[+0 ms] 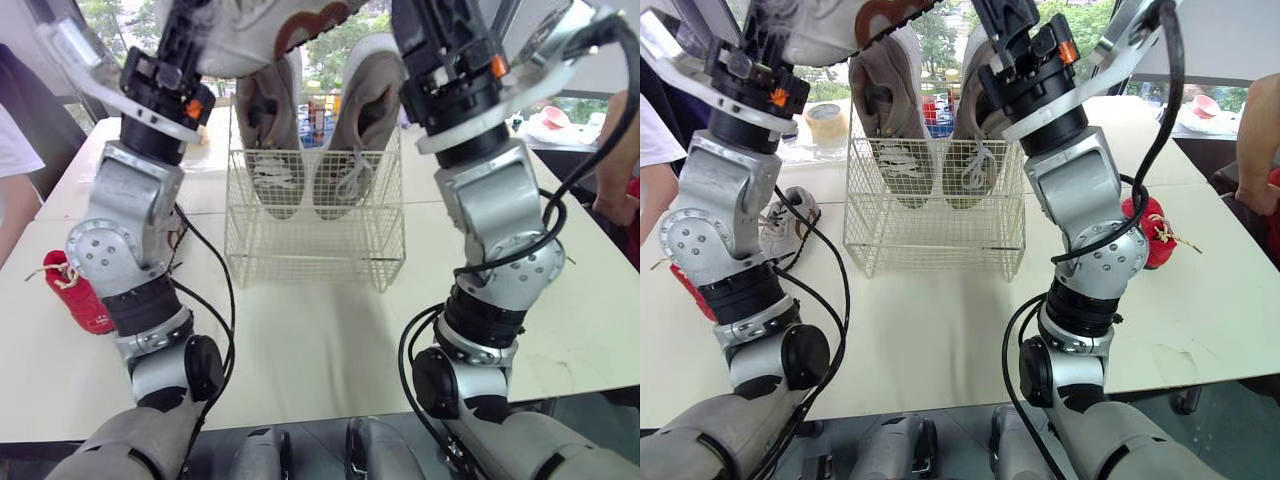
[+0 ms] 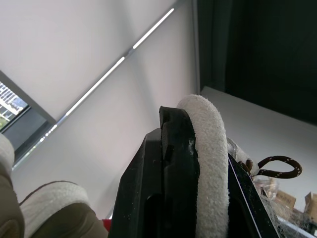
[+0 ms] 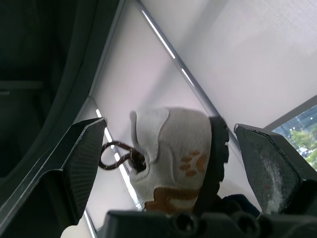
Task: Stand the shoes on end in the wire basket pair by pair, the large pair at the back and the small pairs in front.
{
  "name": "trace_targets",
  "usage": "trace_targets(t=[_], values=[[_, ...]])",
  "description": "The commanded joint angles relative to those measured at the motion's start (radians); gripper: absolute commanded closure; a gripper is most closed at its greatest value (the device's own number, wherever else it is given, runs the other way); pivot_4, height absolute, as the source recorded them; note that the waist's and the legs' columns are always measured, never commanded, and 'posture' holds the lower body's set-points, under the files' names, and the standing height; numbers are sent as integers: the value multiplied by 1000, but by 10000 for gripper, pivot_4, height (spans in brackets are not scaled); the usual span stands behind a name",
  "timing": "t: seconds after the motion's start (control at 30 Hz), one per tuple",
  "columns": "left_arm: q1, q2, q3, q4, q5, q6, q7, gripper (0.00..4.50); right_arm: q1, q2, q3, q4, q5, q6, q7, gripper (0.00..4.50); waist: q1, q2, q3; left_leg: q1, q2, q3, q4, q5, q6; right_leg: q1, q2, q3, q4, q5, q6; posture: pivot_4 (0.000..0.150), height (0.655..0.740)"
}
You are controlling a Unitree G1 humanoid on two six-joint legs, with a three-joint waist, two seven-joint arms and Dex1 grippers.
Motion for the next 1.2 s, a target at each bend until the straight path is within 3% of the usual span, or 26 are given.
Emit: trace_targets(t=[0.03,0.53,1.2], values=[[9,16,-43,-42,-26,-8,-15,42713,-31,-16,27,-1,15,-19,10,504,-1,0,0,0,0,0,0,0,0,0,0,0,0,0,0,1500,7400],[21,10,-106,-80,-51,-52,-10,42713,-4,-18,104,33,-22,-30,16,504,0,0,0,0,0,0,0,0,0,0,1,0,-1,0,0,1500,7400],[26,50,-114,-115,-173,-59,-9,42713,22,-29,118,37,-111,-62,4,504,-1,0,0,-1,1,0,0,0,0,0,1,0,-1,0,0,1500,7400]])
